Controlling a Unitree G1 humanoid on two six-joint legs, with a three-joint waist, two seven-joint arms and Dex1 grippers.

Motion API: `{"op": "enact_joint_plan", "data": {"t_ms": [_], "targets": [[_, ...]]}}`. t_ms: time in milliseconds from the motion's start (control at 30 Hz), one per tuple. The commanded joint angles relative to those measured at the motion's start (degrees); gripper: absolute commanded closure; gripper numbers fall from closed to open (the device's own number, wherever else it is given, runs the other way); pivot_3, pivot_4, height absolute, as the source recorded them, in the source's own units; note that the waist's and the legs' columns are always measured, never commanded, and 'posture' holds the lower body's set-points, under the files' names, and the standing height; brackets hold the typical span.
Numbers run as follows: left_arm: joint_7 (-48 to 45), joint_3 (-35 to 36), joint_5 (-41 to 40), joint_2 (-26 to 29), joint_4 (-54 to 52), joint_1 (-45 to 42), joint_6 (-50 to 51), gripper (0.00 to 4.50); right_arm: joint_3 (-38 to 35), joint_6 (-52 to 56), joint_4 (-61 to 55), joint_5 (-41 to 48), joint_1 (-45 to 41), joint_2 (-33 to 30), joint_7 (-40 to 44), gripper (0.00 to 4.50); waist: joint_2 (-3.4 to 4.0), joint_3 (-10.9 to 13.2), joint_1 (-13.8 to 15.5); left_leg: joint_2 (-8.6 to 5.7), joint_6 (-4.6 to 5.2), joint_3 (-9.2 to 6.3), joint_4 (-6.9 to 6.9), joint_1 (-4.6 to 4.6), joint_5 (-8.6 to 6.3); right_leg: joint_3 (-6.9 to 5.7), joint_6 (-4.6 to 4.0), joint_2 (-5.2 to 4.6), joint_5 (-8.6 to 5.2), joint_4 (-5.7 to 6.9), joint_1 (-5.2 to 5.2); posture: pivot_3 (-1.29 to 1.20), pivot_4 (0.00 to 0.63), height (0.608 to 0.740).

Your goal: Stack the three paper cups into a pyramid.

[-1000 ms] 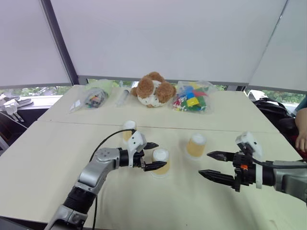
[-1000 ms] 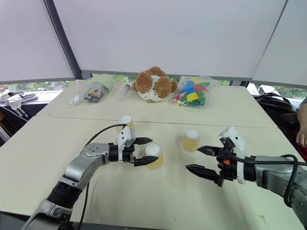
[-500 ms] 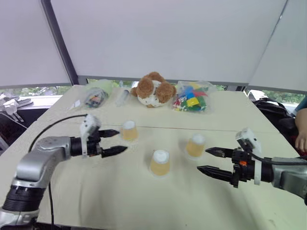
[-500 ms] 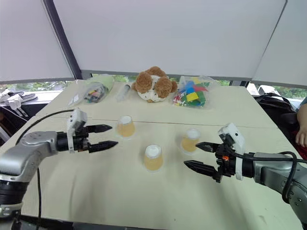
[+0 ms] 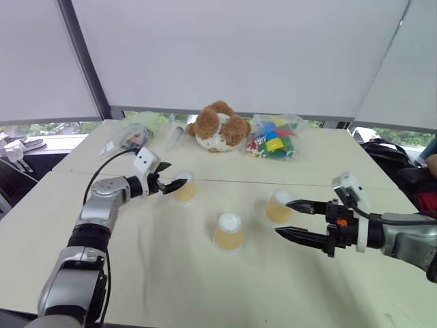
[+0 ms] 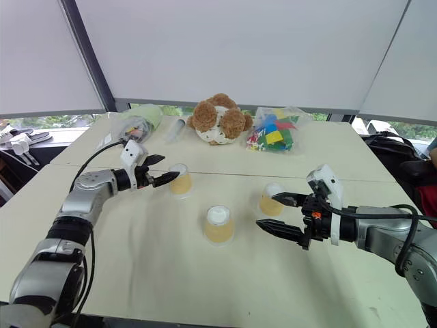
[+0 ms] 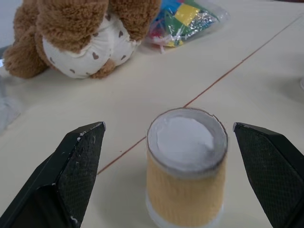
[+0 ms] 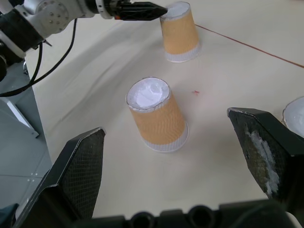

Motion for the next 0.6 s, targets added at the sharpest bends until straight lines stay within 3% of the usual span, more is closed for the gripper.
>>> {"op": "enact_joint_plan", "data": {"t_ms": [33, 333, 433, 500, 533, 600], "targets": [[-1.1, 0.2, 1.0, -1.5, 5.3, -3.7, -4.2, 0.05, -2.3, -0.1, -2.6, 1.2, 1.0, -0.2, -1.0, 0.0, 0.0, 0.0, 0.1, 0.0, 0.0, -0.01, 0.02, -0.02, 0.0, -0.01, 0.01, 0.0, 0.01, 0.0, 0.0, 0.0, 0.15, 0.74], [-2.3, -0.1, 4.2, -4.2, 14.7, -6.9, -9.4, 0.05, -3.3, -0.3, -4.1, 1.7, 3.1, 0.0, -3.1, 0.0, 0.0, 0.0, 0.1, -0.02, 0.0, -0.02, 0.06, -0.03, 0.0, -0.01, 0.03, 0.0, 0.02, 0.0, 0.02, 0.0, 0.15, 0.74], [-2.1, 0.5, 4.3, -4.6, 15.7, -7.2, -10.4, 0.85, -3.2, -0.6, -4.1, 1.7, 3.2, 0.2, -3.5, 0.0, 0.0, 0.0, 0.1, -0.02, 0.0, -0.02, 0.06, -0.03, 0.0, -0.02, 0.04, 0.0, 0.02, 0.0, 0.02, 0.0, 0.15, 0.74], [-2.1, 0.7, 4.3, -4.6, 16.0, -7.4, -11.0, 1.9, -3.1, -0.7, -4.0, 1.6, 3.3, 0.3, -3.6, 0.0, 0.0, 0.0, 0.1, -0.02, 0.0, -0.02, 0.06, -0.03, 0.0, -0.02, 0.04, 0.0, 0.02, 0.0, 0.02, 0.0, 0.15, 0.74], [-2.2, 1.0, 4.1, -4.8, 16.0, -7.5, -11.2, 2.2, -2.9, -0.8, -3.9, 1.5, 3.3, 0.3, -3.6, 0.0, 0.0, 0.0, 0.1, -0.02, 0.0, -0.02, 0.06, -0.03, 0.0, -0.02, 0.04, 0.0, 0.02, 0.0, 0.02, 0.0, 0.15, 0.74], [-2.7, 1.3, 3.7, -5.0, 15.8, -7.7, -11.5, 2.22, -2.5, -1.0, -3.7, 1.4, 3.1, 0.4, -3.6, 0.0, 0.0, 0.0, 0.1, -0.02, 0.0, -0.02, 0.06, -0.04, 0.0, -0.02, 0.04, 0.0, 0.02, 0.0, 0.02, 0.0, 0.15, 0.74]]}}
